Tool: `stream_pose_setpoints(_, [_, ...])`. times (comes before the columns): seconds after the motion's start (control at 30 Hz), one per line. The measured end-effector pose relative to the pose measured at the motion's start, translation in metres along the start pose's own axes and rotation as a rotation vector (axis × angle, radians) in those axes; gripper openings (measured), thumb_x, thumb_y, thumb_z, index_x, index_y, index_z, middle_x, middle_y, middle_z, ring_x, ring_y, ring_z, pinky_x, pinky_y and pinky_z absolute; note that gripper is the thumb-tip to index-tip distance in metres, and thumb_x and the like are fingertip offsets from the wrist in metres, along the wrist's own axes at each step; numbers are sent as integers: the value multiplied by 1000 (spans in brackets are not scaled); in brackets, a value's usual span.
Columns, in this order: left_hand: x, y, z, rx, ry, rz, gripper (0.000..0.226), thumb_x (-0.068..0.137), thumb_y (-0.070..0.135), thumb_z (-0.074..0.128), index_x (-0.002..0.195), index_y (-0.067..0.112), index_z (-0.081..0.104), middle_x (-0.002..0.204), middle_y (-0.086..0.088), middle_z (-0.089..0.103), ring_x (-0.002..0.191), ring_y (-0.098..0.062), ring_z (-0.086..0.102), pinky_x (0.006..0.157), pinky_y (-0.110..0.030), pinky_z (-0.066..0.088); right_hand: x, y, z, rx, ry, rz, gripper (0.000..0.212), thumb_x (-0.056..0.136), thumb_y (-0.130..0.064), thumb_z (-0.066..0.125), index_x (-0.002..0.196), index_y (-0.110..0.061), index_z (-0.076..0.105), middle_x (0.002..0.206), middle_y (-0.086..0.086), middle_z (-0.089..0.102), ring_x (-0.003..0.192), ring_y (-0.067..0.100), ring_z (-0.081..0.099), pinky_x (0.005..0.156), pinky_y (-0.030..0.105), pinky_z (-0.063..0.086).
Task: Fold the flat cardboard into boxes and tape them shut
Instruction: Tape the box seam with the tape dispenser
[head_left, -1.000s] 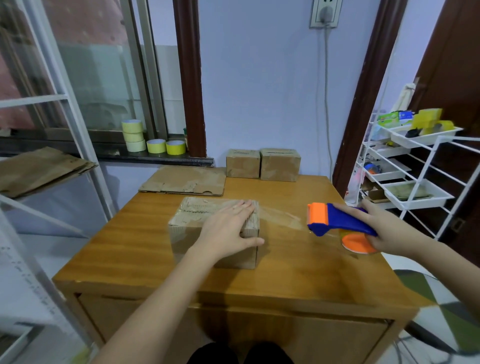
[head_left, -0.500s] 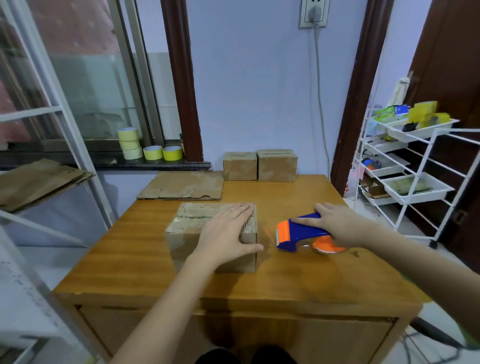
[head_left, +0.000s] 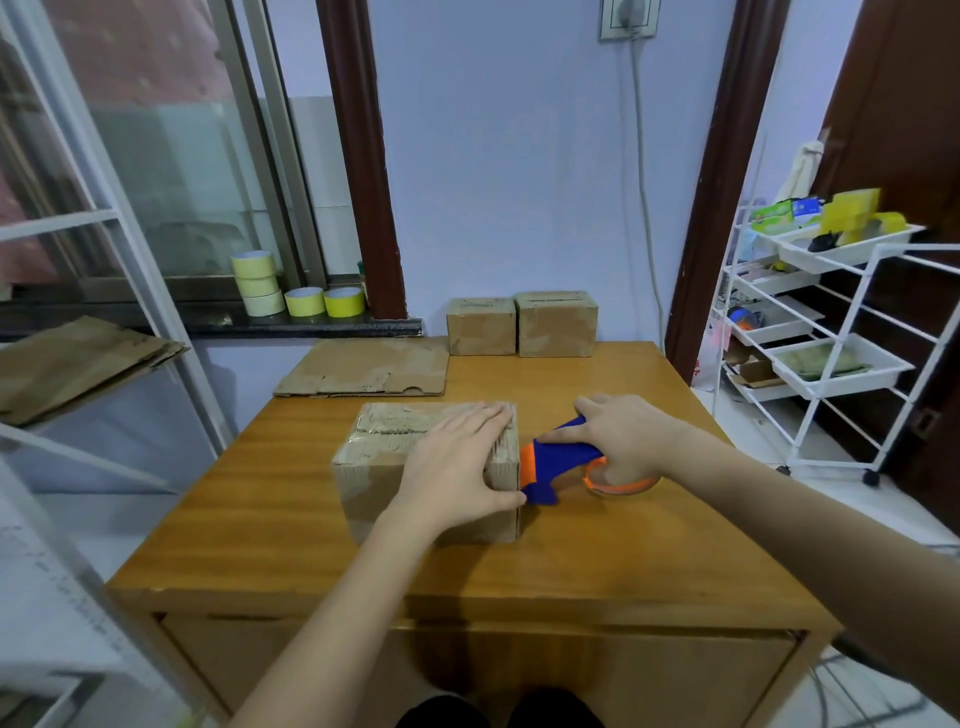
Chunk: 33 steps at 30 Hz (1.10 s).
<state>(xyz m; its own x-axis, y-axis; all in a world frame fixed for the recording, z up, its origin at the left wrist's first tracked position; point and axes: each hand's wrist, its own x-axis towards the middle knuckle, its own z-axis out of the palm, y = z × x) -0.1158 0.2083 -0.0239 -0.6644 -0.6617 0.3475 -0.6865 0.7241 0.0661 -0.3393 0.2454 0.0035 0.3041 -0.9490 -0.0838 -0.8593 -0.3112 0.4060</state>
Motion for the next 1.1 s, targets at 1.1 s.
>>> stream_pose_setpoints(1.1, [3,-3,4,40,24,38,104,72,66,66,153,27,13,159,11,15,145,-8,13,116,-26,12,45,-3,-47,284,-465,114,61,87,-1,44,136,-36,51,125,-3,57,95,21,54,72,26,44])
